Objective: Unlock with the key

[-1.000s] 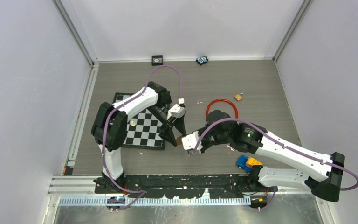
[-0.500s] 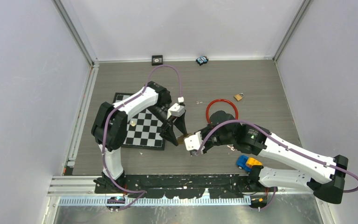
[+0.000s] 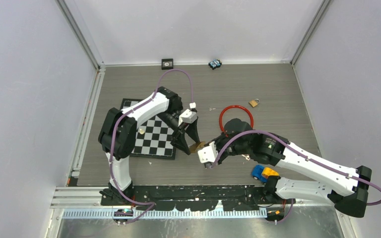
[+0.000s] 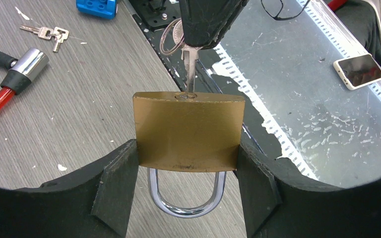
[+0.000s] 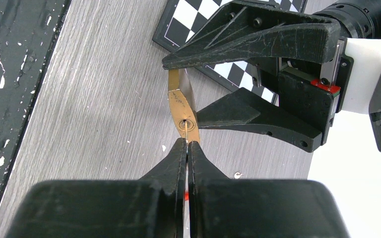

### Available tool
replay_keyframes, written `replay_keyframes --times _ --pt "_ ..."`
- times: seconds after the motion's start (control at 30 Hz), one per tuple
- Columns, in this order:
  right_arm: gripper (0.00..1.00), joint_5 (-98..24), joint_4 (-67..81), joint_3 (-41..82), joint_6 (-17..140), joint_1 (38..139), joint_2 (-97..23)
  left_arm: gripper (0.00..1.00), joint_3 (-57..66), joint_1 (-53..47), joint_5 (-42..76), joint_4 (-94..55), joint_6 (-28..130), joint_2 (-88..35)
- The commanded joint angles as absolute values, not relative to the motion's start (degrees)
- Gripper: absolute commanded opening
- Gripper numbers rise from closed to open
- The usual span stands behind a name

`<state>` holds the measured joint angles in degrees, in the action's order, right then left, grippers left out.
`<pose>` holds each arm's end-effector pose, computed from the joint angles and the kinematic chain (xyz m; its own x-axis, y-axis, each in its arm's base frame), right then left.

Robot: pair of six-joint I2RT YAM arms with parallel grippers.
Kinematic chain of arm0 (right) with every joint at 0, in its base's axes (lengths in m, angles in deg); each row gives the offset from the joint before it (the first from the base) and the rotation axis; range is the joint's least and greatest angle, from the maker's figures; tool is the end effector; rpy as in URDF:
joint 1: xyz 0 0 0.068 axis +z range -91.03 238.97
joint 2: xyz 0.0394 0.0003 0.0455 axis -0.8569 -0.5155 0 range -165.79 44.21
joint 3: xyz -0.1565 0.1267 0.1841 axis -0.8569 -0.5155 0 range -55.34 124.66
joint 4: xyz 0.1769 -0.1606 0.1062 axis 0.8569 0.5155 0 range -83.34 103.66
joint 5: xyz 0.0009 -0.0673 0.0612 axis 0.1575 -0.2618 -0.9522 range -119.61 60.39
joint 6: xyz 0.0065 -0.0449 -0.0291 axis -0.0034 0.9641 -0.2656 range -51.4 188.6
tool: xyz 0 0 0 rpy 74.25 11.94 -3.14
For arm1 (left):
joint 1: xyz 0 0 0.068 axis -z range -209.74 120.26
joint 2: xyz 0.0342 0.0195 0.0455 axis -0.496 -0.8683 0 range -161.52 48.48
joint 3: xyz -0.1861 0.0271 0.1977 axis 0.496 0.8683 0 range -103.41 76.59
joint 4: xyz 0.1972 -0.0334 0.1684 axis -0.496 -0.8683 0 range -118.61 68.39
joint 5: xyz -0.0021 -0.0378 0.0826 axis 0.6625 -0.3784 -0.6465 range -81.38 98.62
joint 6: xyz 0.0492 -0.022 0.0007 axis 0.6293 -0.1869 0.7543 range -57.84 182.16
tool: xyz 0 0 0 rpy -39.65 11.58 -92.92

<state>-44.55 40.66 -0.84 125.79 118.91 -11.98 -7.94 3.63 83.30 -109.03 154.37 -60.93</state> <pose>0.0962 0.1845 0.3224 0.6327 -0.5280 -0.5665 -0.7556 -0.2604 -0.6011 0.2515 -0.2067 0.2368 -0.1305 0.4020 -0.9063 0.7784 -0.5247 -0.3448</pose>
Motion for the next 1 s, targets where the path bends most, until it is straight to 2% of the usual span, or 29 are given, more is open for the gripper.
replay_keyframes --times 0.0,0.97 --pt "0.01 -45.4 38.8 -0.8 127.2 119.1 -10.3 0.0 -10.6 3.7 89.7 -121.4 155.6 -60.3" --pt "0.01 -43.6 39.8 -0.4 127.0 119.0 -11.9 0.0 -10.5 3.6 89.9 -121.5 156.1 -59.6"
